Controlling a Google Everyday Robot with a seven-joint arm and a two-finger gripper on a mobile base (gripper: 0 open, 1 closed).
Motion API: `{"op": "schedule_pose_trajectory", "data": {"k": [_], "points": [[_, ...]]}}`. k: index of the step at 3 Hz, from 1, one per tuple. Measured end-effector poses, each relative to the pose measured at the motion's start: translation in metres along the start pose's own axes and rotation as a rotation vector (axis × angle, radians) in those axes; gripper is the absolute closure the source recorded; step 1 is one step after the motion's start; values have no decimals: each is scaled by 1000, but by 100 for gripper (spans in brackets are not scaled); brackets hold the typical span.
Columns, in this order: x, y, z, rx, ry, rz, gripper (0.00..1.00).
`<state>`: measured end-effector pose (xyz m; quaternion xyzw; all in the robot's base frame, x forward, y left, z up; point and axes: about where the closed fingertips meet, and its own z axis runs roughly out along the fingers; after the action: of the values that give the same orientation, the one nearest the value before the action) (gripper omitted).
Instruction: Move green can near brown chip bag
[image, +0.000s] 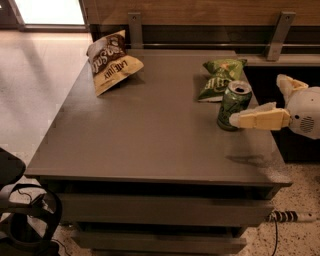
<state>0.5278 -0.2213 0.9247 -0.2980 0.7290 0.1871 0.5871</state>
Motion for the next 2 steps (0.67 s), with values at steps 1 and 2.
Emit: {"op": "schedule_pose_trajectory", "data": {"k": [1,2], "points": [[0,0,0,0,0,0,0],[22,-6,16,-20,-38,24,0]]}}
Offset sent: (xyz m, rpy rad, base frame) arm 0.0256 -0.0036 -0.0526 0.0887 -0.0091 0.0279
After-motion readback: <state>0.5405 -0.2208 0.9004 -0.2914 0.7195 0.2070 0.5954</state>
